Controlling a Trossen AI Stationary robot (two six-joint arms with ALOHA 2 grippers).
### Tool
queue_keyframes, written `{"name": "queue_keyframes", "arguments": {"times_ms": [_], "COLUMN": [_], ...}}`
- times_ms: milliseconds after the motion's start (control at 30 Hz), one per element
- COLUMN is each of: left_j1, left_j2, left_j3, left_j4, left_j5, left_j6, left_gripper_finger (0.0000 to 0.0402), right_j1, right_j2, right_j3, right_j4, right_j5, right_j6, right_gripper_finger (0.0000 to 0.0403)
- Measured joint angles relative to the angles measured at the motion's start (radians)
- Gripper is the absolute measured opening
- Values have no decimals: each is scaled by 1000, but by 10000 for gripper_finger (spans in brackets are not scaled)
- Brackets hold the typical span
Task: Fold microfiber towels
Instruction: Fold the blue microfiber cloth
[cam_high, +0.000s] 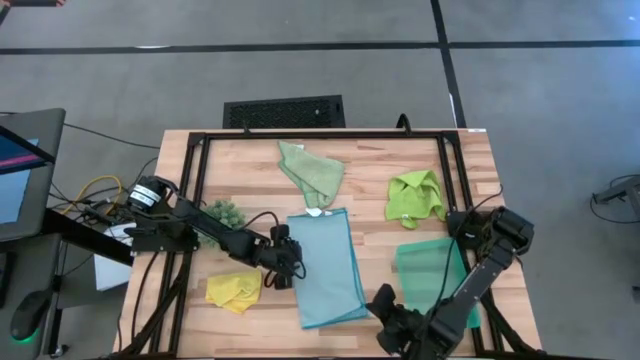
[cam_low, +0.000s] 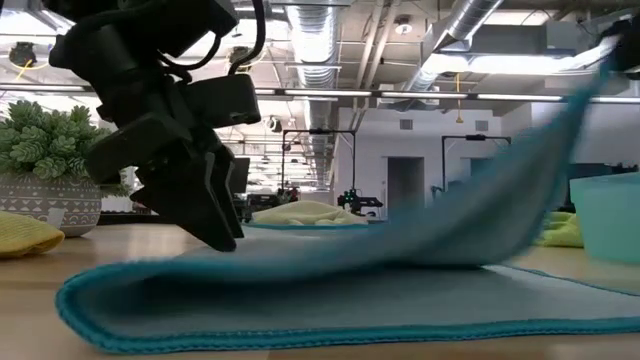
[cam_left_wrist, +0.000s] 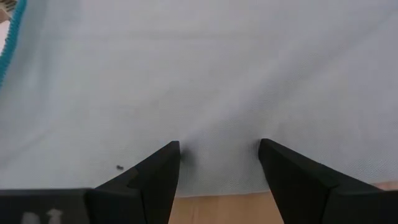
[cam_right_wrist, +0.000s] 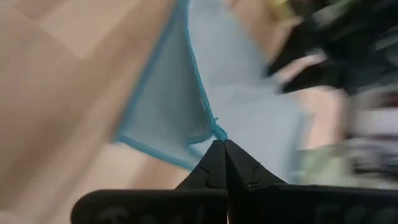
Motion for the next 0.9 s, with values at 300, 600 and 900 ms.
{"name": "queue_keyframes", "arguments": {"times_ms": [300, 600, 900], "left_j1": [1, -2, 17], "left_j2": [4, 10, 9], "left_j3": [-3, 73, 114], "left_j4": [38, 37, 86], "left_j5": [14, 93, 102], "left_j6": [31, 41, 21], "left_gripper_finger": [219, 219, 219], "right_j1": [65, -40, -60], "right_j2": [0, 0, 0], "right_j3": [0, -6, -73], "right_j4": [22, 19, 74], "right_j5": [-51, -349, -363], "right_j6": [-40, 125, 124], "right_gripper_finger": [16, 4, 17]}}
